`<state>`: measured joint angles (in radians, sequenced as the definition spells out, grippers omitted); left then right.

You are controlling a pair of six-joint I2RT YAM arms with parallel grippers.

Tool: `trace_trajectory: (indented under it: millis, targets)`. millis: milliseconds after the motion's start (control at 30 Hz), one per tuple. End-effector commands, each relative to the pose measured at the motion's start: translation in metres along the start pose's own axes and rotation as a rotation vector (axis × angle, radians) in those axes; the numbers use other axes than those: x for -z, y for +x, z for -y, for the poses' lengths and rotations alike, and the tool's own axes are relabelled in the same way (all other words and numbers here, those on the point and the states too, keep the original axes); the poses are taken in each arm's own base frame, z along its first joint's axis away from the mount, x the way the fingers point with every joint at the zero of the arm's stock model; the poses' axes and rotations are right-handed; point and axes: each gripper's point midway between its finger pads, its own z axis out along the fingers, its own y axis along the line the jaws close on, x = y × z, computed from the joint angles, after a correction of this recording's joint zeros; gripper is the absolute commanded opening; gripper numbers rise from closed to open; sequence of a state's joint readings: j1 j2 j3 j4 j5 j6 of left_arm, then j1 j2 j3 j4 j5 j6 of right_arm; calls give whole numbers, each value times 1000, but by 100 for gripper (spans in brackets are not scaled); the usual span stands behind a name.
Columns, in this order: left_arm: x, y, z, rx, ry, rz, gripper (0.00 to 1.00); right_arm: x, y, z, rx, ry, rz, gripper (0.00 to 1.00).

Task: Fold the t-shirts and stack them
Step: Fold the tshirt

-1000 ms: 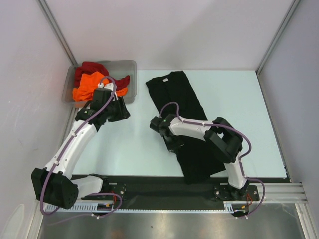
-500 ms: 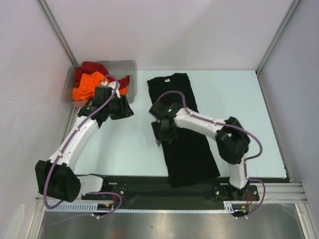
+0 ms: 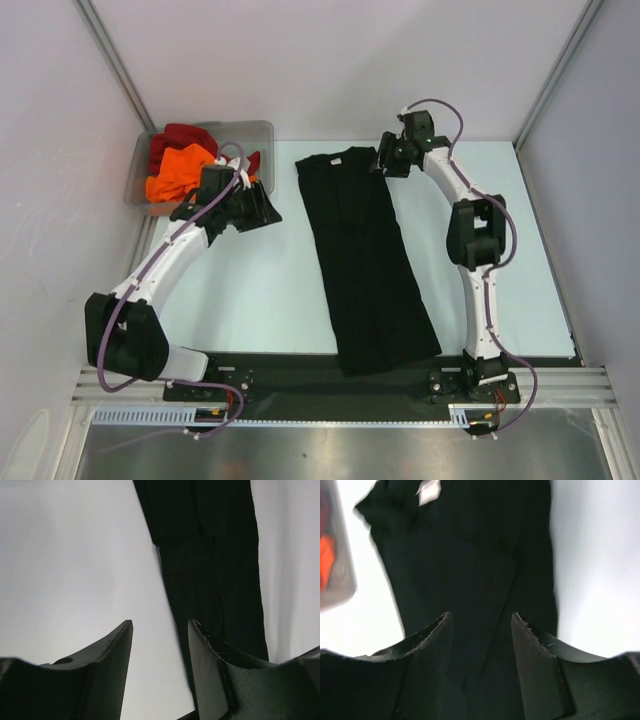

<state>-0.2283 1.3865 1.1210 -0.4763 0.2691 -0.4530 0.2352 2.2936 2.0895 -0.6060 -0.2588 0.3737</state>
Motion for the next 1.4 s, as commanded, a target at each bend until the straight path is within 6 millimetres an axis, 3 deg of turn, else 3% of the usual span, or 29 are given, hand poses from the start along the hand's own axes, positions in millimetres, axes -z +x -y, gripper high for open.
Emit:
trace_trajectory:
  millis: [0, 167, 333, 567, 733, 800, 833, 900, 1000, 1067, 1300, 1367]
  targets:
    - [-3, -6, 16, 21, 57, 24, 54, -25, -24, -5, 36, -113, 27, 55]
    - [-4, 6, 14, 40, 41, 16, 53, -58, -48, 30, -16, -132, 88, 56]
    - [-8, 10, 11, 74, 36, 13, 53, -77, -42, 39, -31, -152, 88, 56]
    - [-11, 1, 16, 93, 43, 31, 53, -102, -21, 52, -85, -152, 43, 54]
    - [-10, -4, 20, 99, 48, 41, 53, -121, -14, 61, -125, -154, 44, 45]
    - [-10, -4, 21, 99, 53, 41, 53, -124, -18, 63, -141, -154, 55, 36]
    - [-10, -4, 22, 100, 54, 39, 53, -128, -16, 66, -150, -144, 57, 26]
    - [-11, -3, 21, 102, 49, 38, 53, -128, -23, 71, -174, -142, 79, 14]
    - [-12, 0, 21, 104, 46, 30, 53, -126, -34, 85, -209, -115, 118, 4]
    - [-14, 2, 20, 109, 43, 25, 53, -121, -45, 96, -225, -82, 160, 1]
    - [-22, 1, 30, 112, 53, 14, 52, -107, -64, 161, -351, 22, 239, 0]
    - [-26, 3, 33, 108, 53, 5, 52, -108, -64, 162, -369, 10, 234, 0]
